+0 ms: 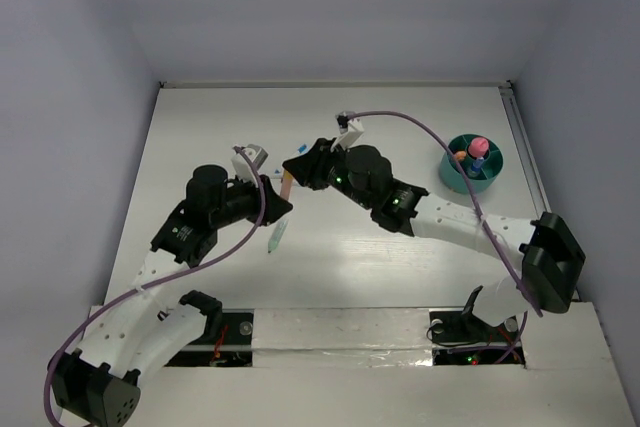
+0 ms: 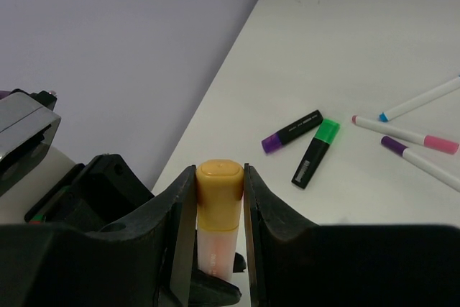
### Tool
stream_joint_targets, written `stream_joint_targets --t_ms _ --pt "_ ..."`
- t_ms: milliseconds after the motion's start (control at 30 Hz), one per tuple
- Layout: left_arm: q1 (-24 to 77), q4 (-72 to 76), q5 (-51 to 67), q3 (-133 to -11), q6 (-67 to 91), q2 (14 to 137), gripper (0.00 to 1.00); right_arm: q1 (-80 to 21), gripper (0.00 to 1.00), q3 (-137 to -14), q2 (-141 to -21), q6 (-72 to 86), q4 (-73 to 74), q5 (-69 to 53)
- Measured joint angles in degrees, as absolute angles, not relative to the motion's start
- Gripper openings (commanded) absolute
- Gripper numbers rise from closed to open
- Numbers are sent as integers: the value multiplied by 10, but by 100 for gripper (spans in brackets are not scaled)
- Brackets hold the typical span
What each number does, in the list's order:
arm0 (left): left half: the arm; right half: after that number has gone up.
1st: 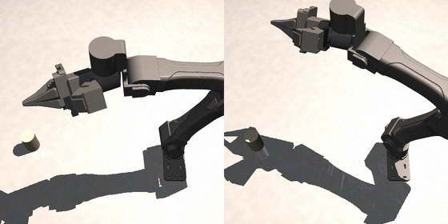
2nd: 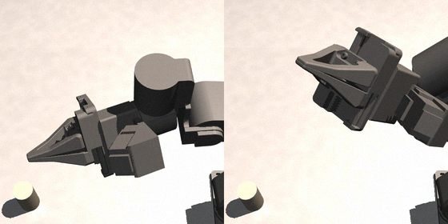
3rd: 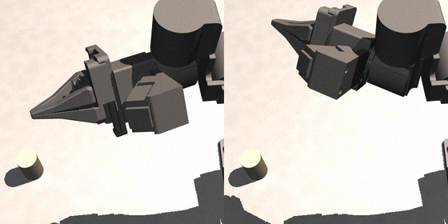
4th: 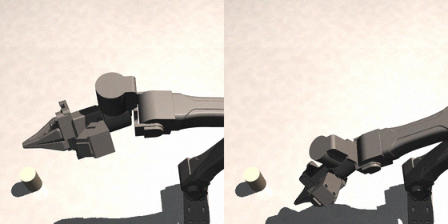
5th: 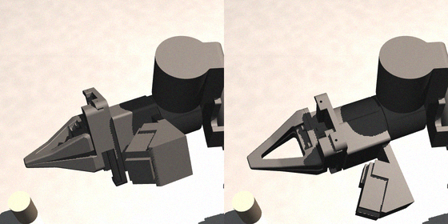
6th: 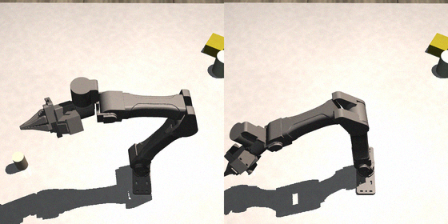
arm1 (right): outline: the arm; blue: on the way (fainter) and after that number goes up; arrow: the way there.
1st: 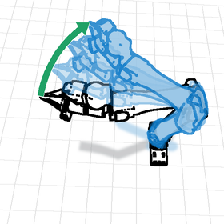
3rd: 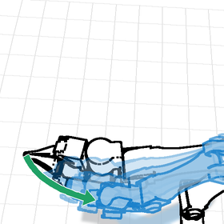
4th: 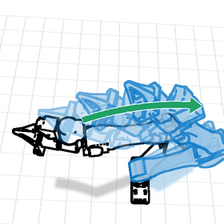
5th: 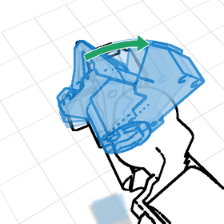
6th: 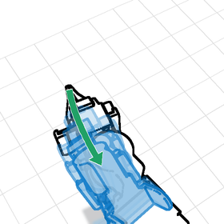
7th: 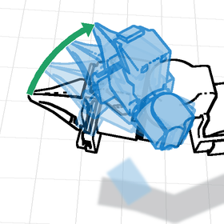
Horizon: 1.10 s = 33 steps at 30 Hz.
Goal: Sort the stationery into containers
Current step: Close the pen cap on the pen.
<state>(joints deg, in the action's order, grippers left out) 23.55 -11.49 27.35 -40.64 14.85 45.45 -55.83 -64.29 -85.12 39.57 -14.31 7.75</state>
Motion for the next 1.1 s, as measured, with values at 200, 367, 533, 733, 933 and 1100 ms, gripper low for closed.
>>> stream_joint_targets --t_ms 200,367,533,733,933,1100 --pt "236 -166 278 -406 143 455 0 -576 0 -596 -852 415 -184 96" --pt "235 -206 281 -404 142 455 0 -606 0 -585 -872 420 -215 125" --pt "235 -244 260 -398 143 455 0 -620 0 -588 -903 425 -227 127" --pt "235 -256 249 -398 143 439 0 -626 0 -585 -902 433 -232 132" --pt "235 -264 263 -398 140 440 0 -628 0 -547 -884 460 -255 145" --pt "234 -232 296 -398 140 460 12 -626 0 -551 -866 457 -231 169"
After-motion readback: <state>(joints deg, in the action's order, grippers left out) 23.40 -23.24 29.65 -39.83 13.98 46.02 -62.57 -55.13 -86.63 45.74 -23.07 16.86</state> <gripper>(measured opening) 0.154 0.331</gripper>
